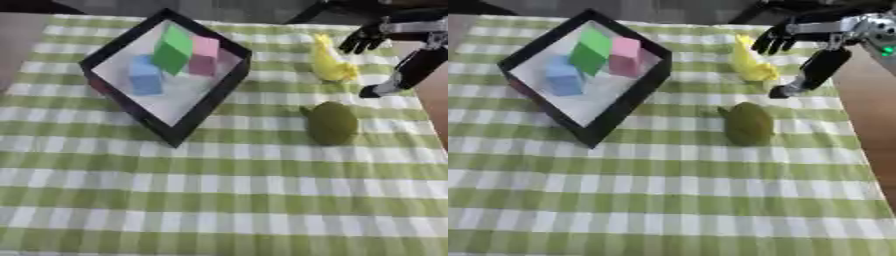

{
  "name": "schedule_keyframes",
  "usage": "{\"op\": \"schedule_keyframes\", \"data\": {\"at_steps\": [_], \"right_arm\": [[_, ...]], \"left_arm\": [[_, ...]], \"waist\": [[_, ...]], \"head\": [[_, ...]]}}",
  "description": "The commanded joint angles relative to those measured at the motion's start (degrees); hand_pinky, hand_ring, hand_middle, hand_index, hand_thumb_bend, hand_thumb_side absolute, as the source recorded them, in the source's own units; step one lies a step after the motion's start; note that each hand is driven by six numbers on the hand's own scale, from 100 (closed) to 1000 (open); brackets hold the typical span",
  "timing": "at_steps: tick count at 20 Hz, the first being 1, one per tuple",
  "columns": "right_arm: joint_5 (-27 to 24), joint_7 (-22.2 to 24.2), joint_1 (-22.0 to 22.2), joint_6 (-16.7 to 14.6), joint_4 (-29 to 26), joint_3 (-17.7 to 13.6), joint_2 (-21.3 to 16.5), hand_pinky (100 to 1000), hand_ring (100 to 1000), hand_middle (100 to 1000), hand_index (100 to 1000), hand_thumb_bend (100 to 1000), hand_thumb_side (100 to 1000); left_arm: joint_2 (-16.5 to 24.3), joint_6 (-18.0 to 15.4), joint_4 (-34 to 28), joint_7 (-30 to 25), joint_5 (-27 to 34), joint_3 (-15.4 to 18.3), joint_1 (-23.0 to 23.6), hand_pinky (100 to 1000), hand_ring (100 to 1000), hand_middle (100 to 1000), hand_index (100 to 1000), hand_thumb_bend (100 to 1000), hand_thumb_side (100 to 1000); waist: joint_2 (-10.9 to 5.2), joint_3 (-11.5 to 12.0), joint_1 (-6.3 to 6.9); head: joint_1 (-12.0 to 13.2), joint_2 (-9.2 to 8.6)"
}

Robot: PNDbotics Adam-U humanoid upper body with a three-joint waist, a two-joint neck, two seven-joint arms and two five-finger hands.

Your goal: Pick up objects on the table and place them in the box.

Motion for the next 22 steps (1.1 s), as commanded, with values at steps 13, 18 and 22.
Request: {"op": "schedule_keyframes", "data": {"at_steps": [13,18,22], "right_arm": [[-3.15,-5.49,3.49,10.55,-12.19,2.44,-5.28,847,823,807,899,449,351],[-2.62,-5.26,3.92,13.75,-13.6,3.27,-4.71,848,824,811,903,455,364],[-0.9,-5.1,3.78,14.99,-12.66,4.27,-3.26,851,828,814,904,470,365]], "left_arm": [[0.03,-0.27,-0.83,0.81,0.62,0.89,-0.37,812,618,701,815,420,382],[-1.36,-0.79,-1.71,2.41,0.37,1.48,-0.13,813,618,705,821,414,382],[-4.19,-1.47,-2.87,4.83,0.42,2.12,0.53,816,620,712,828,421,410]], "waist": [[-0.57,0.56,-0.54],[-0.31,0.64,-0.33],[-0.22,0.73,-0.09]], "head": [[-1.79,-0.15],[-2.82,-0.15],[-3.4,-0.15]]}}
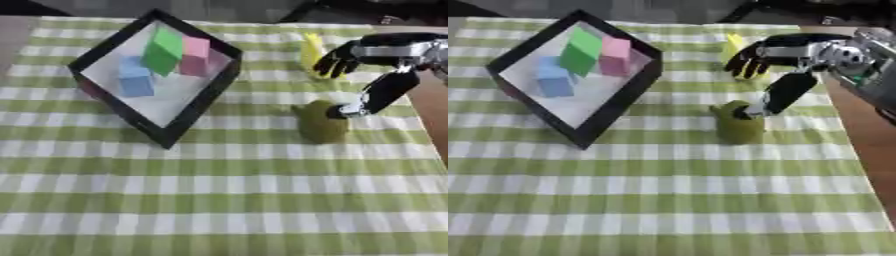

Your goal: Pick up objects on the table and place them in the box.

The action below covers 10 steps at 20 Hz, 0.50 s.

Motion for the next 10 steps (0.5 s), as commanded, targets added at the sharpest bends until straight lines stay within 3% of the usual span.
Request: {"op": "schedule_keyframes", "data": {"at_steps": [1,10], "right_arm": [[1.84,-0.13,-0.7,0.89,0.58,0.02,0.0,851,828,814,904,470,367],[7.48,0.54,0.3,-0.52,5.73,1.02,2.1,857,838,822,904,468,391]], "left_arm": [[-0.89,-0.53,-1.88,1.96,0.09,1.18,0.1,816,620,713,829,423,414],[-3.73,-1.3,-2.63,4.38,1.13,1.48,1.32,815,616,706,822,424,421]], "waist": [[-0.22,0.1,-0.03],[0.2,0.36,0.34]], "head": [[-0.54,-0.15],[-0.96,-0.15]]}}
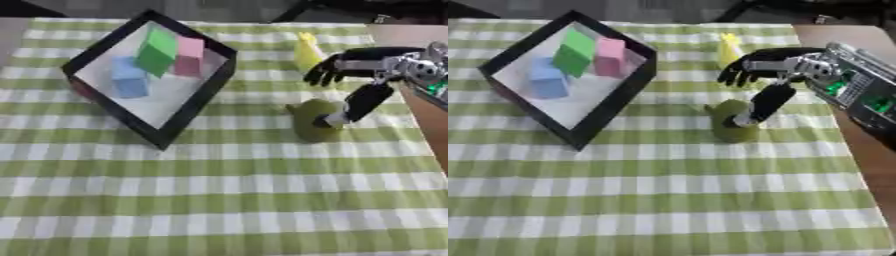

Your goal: Pick up objects on the table and place them in the box.

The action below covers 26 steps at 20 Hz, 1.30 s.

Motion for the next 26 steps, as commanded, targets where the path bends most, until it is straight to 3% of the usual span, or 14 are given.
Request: {"op": "schedule_keyframes", "data": {"at_steps": [1,8,16,18,20,26], "right_arm": [[2.23,0.35,-0.44,-0.87,1.95,-0.4,-0.41,858,839,823,903,468,392],[5.6,0.88,0.14,-2.7,5.94,-0.33,0.73,859,841,821,901,460,376],[5.53,1.87,0.32,-3.05,7.72,0.02,2.07,844,806,681,826,434,251],[5.45,2.27,0.53,-2.54,8.46,0.16,2.46,833,784,638,791,428,180],[5.19,2.51,0.63,-1.65,9.15,0.21,2.89,823,760,611,768,425,182],[4.84,0.12,0.22,-0.13,9.39,0.12,4.29,785,670,538,705,245,100]], "left_arm": [[0.69,-0.24,-1.24,0.63,0.38,0.79,-0.18,815,615,705,821,424,421],[0.14,-0.52,-1.41,1.04,0.73,0.84,-0.03,828,612,700,818,424,422],[-0.52,-0.61,-1.3,1.25,1.0,0.89,-0.03,833,611,698,817,422,427],[-0.72,-0.67,-1.32,1.35,1.04,0.94,-0.04,833,610,697,815,421,426],[-0.9,-0.72,-1.32,1.51,1.09,1.01,0.01,834,610,696,814,421,427],[-1.5,-0.91,-1.39,1.95,1.2,1.22,0.18,835,607,692,812,418,431]], "waist": [[0.24,0.09,0.38],[0.64,0.24,0.59],[1.1,0.34,0.79],[1.19,0.4,0.83],[1.25,0.4,0.84],[1.17,0.43,0.86]], "head": [[-0.11,-0.15],[0.39,-0.15],[0.33,-0.15],[0.25,-0.15],[0.16,-0.15],[-0.14,-0.15]]}}
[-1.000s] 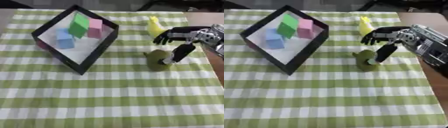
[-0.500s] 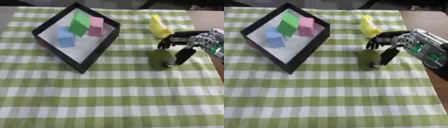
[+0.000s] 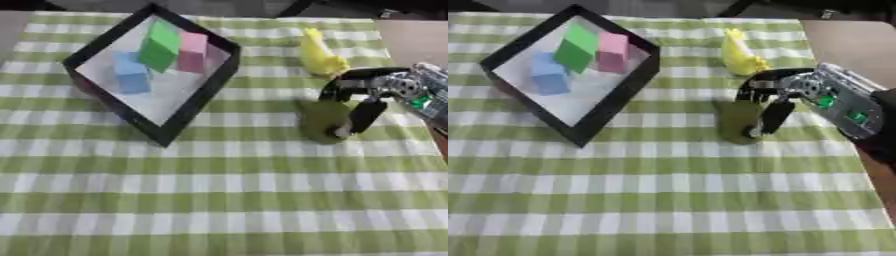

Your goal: Pick up objects on the table and place them in the box.

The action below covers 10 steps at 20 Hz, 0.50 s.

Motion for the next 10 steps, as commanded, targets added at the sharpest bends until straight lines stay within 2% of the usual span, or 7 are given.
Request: {"op": "schedule_keyframes", "data": {"at_steps": [1,5,10], "right_arm": [[0.08,-1.84,-0.88,0.25,-0.15,-0.18,-0.41,781,660,530,697,206,100],[-0.27,-2.06,-0.98,-1.07,-3.32,-0.01,-1.52,769,651,532,701,168,100],[-1.8,-0.06,-1.33,-2.11,-11.07,-1.29,-4.77,759,645,533,705,147,100]], "left_arm": [[0.82,-0.1,-1.09,0.42,0.17,0.81,-0.1,835,607,693,812,418,433],[0.93,-0.12,-1.02,0.4,0.17,0.94,0.07,836,607,693,812,416,434],[1.07,-0.12,-0.99,0.34,-0.01,0.98,0.21,837,607,692,812,415,435]], "waist": [[0.07,0.08,0.85],[-0.1,0.0,0.67],[-0.47,-0.42,0.26]], "head": [[-0.25,-0.15],[-0.12,-0.15],[0.2,-0.15]]}}
